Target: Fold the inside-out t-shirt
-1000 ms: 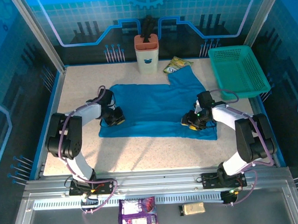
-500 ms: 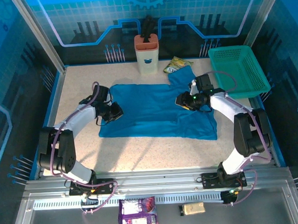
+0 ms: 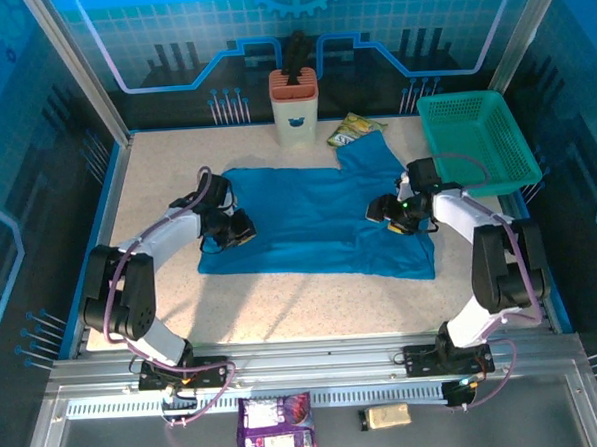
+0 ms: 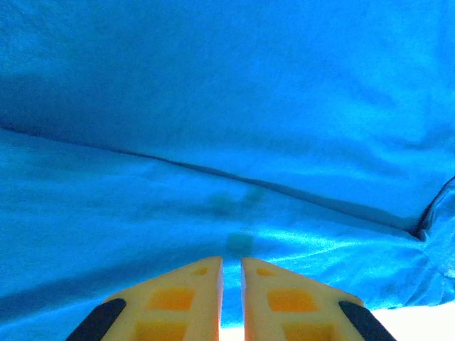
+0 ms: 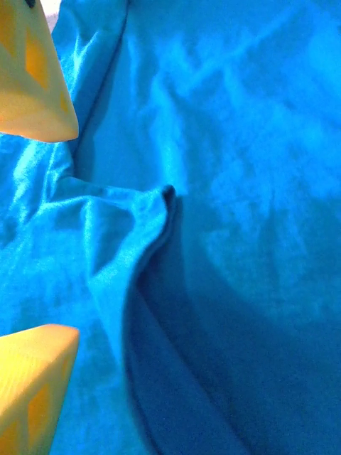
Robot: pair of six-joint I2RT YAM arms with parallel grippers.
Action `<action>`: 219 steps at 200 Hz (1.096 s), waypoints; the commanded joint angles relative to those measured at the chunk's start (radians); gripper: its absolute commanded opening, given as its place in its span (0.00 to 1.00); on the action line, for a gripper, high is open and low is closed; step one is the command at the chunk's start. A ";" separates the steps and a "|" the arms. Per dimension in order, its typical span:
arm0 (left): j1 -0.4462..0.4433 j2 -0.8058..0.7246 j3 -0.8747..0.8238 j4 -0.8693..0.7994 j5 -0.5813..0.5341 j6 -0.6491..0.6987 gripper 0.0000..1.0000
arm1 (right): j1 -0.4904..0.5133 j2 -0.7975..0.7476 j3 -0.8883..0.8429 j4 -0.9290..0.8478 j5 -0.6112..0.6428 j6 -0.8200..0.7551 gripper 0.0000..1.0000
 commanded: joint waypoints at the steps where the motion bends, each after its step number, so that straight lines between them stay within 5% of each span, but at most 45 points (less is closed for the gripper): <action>1: -0.005 0.000 -0.020 -0.016 0.011 0.011 0.16 | -0.016 0.068 0.030 0.097 -0.088 0.021 0.69; 48: -0.005 0.003 -0.030 -0.017 0.006 0.017 0.16 | -0.042 0.230 0.196 0.220 -0.182 0.098 0.67; 80: -0.005 0.012 -0.020 -0.023 -0.015 0.029 0.16 | -0.071 0.192 0.215 0.223 -0.207 0.102 0.66; 136: 0.004 0.097 0.036 -0.038 -0.104 0.067 0.16 | -0.089 0.028 0.069 0.001 -0.088 -0.029 0.67; 219: 0.053 0.127 -0.054 -0.033 -0.157 0.079 0.14 | -0.139 0.031 -0.151 0.024 -0.051 -0.068 0.67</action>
